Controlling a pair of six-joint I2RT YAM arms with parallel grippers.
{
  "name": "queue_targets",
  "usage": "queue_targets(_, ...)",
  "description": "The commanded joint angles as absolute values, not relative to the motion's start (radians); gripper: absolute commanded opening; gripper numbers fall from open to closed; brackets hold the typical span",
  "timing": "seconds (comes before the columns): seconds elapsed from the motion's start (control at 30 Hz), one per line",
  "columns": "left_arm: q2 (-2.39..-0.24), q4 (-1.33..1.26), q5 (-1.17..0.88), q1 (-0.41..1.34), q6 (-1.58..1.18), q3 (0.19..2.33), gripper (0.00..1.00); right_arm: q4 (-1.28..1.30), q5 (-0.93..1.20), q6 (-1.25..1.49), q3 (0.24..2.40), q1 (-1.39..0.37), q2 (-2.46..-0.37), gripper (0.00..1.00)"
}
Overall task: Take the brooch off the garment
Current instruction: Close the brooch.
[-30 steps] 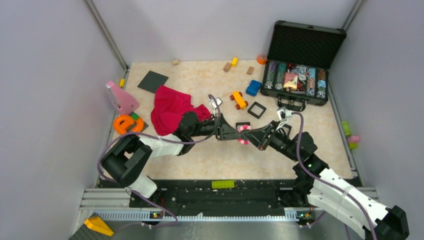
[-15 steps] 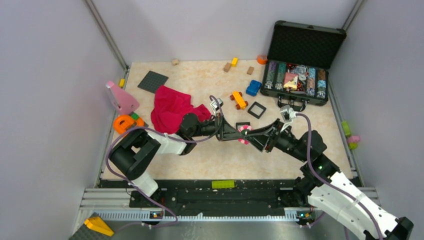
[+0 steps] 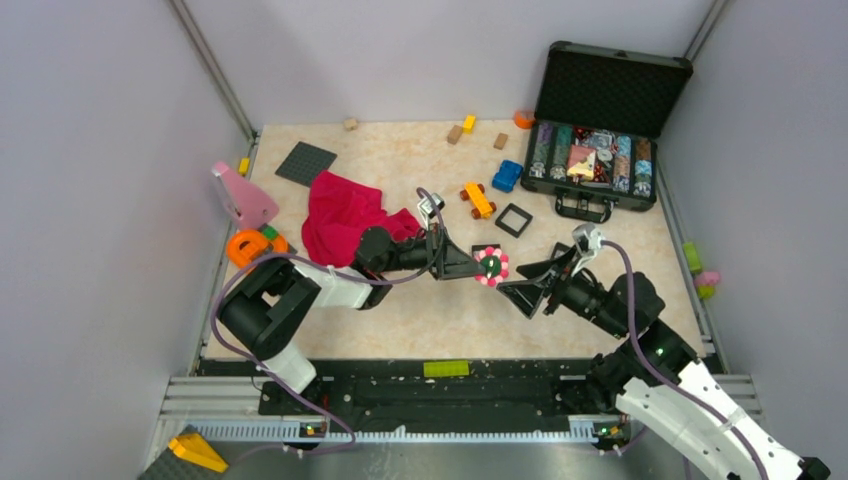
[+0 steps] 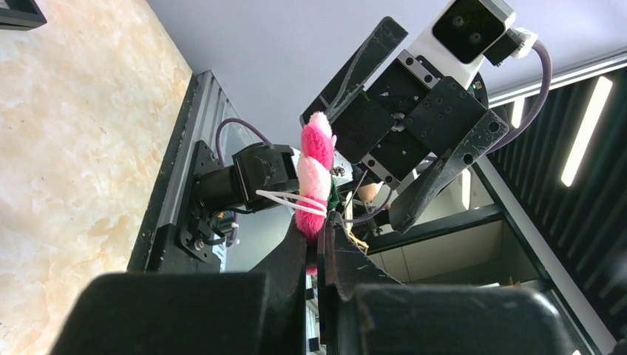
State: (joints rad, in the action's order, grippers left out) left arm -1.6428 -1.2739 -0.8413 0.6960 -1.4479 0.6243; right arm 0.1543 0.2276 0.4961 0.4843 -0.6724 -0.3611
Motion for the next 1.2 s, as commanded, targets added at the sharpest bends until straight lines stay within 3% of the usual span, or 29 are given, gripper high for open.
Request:
queue_targets(0.0,-1.597,-1.329,-0.856,0.692,-1.444,0.619,0.00,0.114,0.250,0.502,0.476,-0.680,-0.397,0.75)
queue_targets(0.43,-1.533,-1.336,-0.892,0.689,-1.454,0.604,0.00,-0.444,0.684,0.820,0.310,-0.448,-0.495,0.73)
queue_targets(0.53,-1.532,-1.339,-0.903,0.690,-1.458,0.604,0.00,-0.508,0.716,0.843,0.311,-0.446,-0.549,0.65)
queue_targets(0.77,-1.533,-1.346,-0.911,0.690,-1.468,0.608,0.00,-0.531,0.732,0.838,0.314,-0.447,-0.563,0.62)
queue_targets(0.93,-1.541,-1.373,-0.927,0.693,-1.487,0.617,0.00,-0.534,0.725,0.835,0.319,-0.446,-0.566,0.51)
queue_targets(1.17,-1.541,-1.373,-0.941,0.698,-1.488,0.627,0.00,-0.582,0.729,0.852,0.316,-0.446,-0.592,0.48)
